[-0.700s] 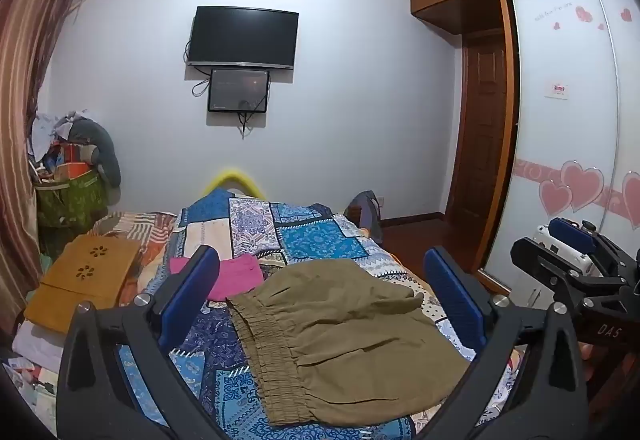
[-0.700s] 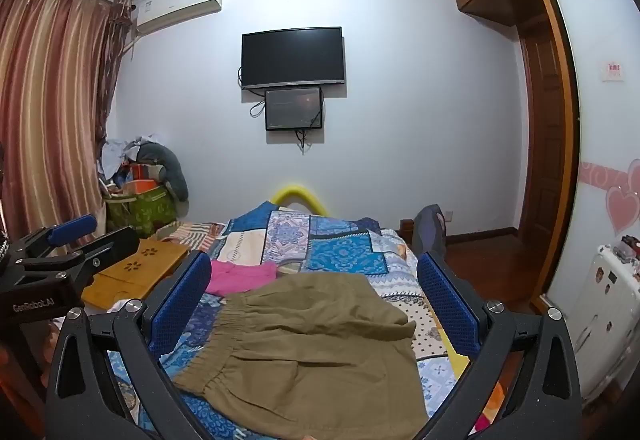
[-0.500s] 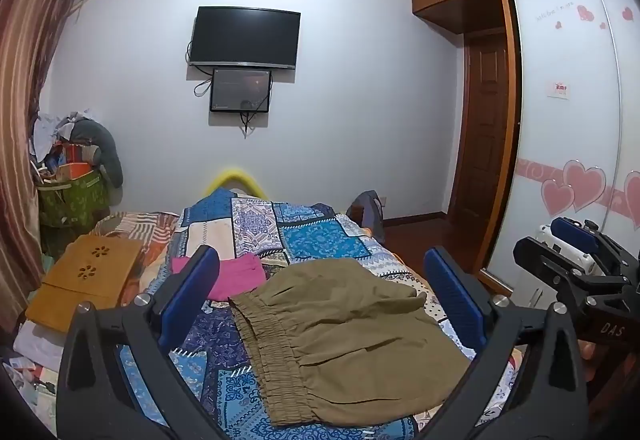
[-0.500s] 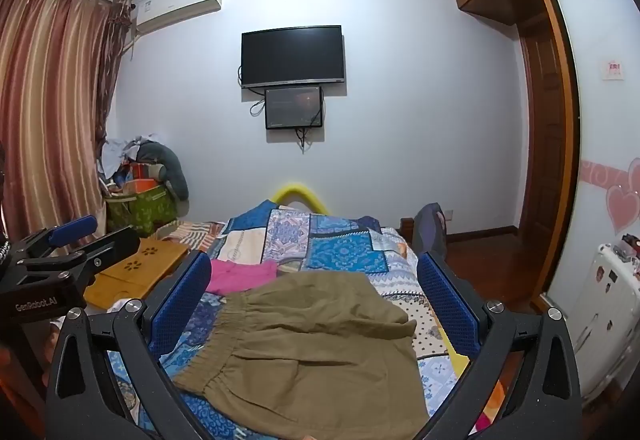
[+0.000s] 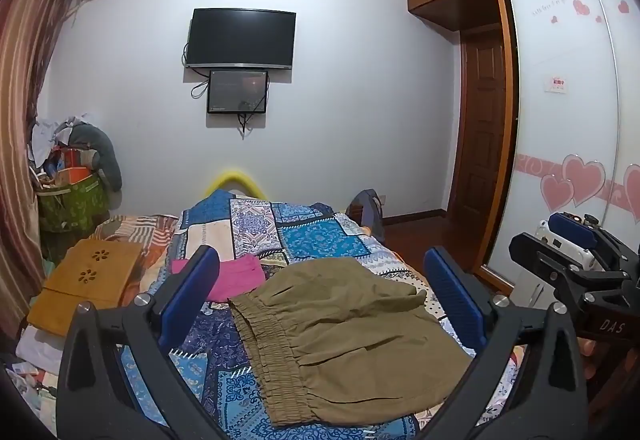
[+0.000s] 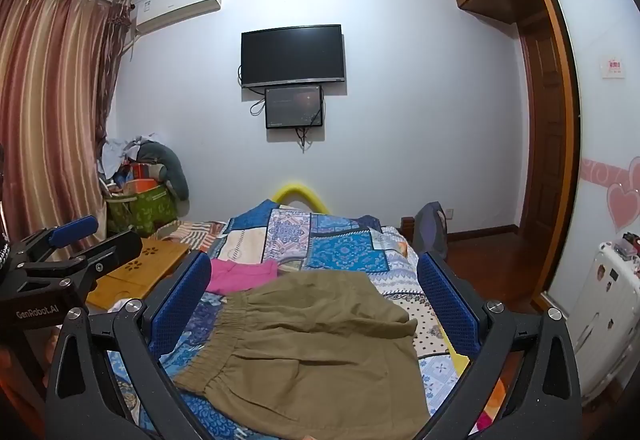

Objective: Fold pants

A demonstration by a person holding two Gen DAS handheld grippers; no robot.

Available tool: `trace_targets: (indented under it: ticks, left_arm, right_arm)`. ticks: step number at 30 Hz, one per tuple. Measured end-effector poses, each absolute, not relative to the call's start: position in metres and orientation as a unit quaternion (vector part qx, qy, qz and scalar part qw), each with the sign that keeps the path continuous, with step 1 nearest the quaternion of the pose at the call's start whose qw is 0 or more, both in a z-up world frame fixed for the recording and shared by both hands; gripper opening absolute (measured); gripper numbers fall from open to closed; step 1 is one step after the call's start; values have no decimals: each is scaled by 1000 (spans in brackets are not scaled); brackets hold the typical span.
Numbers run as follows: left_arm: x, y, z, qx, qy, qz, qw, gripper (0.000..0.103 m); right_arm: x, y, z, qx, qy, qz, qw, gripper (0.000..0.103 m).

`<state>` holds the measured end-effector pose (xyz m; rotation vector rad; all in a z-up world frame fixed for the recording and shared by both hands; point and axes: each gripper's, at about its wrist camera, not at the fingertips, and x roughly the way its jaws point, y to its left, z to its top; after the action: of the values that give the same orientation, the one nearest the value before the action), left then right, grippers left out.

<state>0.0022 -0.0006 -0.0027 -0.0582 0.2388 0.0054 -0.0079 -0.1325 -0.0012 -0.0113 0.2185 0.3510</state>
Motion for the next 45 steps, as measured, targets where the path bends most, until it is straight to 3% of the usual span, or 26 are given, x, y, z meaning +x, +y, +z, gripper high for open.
trace_targets:
  ticks: [45]
  left_arm:
    - [7, -5, -4, -24, 125, -1, 992, 103]
  right_arm:
    - [-5, -139, -6, 8, 117, 172, 978, 103]
